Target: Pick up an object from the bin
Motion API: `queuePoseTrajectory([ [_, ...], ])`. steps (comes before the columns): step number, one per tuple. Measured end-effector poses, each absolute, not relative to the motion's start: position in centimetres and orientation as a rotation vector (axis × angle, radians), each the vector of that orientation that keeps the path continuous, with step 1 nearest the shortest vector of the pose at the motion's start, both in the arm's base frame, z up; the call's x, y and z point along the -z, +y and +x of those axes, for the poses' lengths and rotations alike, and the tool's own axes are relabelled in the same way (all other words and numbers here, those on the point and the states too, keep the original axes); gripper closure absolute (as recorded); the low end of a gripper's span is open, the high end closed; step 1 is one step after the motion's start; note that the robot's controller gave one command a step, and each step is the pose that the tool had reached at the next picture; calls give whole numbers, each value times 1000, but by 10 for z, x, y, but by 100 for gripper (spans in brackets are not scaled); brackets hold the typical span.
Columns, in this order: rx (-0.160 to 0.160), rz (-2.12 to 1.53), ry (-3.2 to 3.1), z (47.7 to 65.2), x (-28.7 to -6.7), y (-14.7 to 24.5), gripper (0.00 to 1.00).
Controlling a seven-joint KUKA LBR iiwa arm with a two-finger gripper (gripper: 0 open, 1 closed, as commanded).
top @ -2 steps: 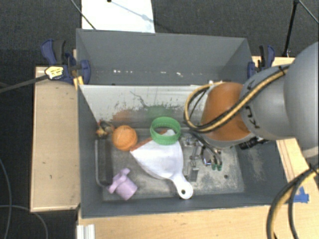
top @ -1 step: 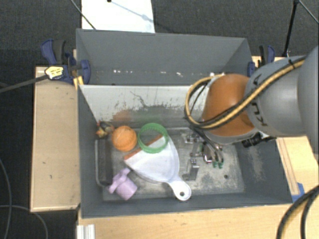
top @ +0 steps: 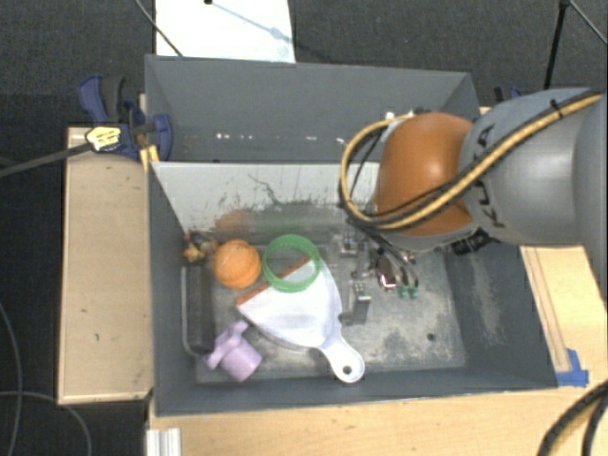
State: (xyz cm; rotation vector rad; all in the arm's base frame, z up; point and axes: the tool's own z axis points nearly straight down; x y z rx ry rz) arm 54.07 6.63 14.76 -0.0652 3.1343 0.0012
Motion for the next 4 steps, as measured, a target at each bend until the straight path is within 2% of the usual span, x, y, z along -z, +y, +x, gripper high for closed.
queuePoseTrajectory([
  [1, -1, -191, 3133, 543, -132, 98, 0],
  [2, -2, -123, 3136, 522, -108, 114, 0],
  [3, 0, -258, 3127, 517, -88, 120, 0],
  [4, -1, -375, 3119, 499, -70, 174, 100],
])
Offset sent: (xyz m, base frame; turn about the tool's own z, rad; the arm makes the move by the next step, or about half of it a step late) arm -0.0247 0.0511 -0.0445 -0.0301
